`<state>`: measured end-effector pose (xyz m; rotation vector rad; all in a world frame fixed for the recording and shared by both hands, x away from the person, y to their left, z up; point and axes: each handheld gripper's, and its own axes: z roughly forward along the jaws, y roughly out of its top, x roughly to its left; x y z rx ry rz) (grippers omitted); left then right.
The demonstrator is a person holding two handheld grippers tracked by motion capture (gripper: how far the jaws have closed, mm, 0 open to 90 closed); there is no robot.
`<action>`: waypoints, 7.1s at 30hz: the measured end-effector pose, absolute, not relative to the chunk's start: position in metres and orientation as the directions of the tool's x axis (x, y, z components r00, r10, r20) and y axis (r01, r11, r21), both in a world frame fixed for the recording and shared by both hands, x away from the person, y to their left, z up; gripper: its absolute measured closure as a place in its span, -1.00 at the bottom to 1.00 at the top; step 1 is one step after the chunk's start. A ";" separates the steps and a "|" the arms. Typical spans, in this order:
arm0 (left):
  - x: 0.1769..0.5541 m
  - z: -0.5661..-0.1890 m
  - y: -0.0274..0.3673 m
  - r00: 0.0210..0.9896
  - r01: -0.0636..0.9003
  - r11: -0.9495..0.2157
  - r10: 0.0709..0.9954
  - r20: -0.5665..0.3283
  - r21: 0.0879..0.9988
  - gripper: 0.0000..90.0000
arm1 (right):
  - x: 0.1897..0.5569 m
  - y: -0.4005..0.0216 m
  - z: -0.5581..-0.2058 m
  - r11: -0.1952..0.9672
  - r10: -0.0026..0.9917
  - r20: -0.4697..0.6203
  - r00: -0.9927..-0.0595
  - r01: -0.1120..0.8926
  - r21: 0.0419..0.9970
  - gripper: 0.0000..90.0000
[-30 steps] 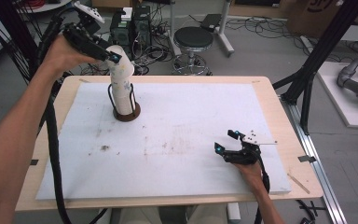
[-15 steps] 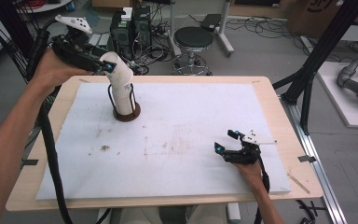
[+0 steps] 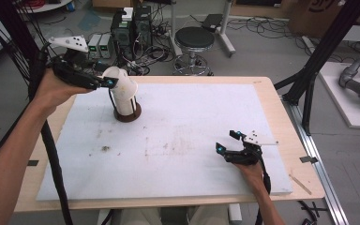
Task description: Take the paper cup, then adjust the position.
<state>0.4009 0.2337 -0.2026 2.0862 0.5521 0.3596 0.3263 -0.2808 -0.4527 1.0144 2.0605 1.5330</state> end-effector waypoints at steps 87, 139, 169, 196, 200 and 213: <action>0.342 -0.357 0.212 0.934 0.167 -0.198 0.345 -0.091 0.966 -0.18 | 0.327 -0.277 -0.451 0.193 0.717 0.088 -0.691 0.318 0.928 -0.67; 0.350 -0.343 0.165 0.974 0.169 -0.130 0.176 -0.144 0.977 -0.18 | 0.350 -0.216 -0.344 0.257 0.226 0.072 -0.972 0.131 0.957 -0.67; 0.349 -0.340 0.137 0.984 0.154 -0.111 0.105 -0.143 0.982 -0.18 | 0.354 -0.170 -0.345 0.226 0.087 0.097 -0.992 0.114 0.967 -0.67; 0.345 -0.337 0.135 0.986 0.152 -0.075 0.075 -0.146 0.986 -0.18 | 0.356 -0.146 -0.355 0.261 0.019 0.114 -0.993 0.115 0.959 -0.65; 0.345 -0.336 0.137 0.986 0.150 -0.071 0.077 -0.145 0.986 -0.18 | 0.356 -0.146 -0.356 0.268 0.019 0.122 -0.992 0.123 0.956 -0.65; 0.345 -0.335 0.141 0.987 0.143 -0.081 0.088 -0.136 0.986 -0.18 | 0.357 -0.145 -0.358 0.268 0.002 0.127 -0.992 0.123 0.956 -0.39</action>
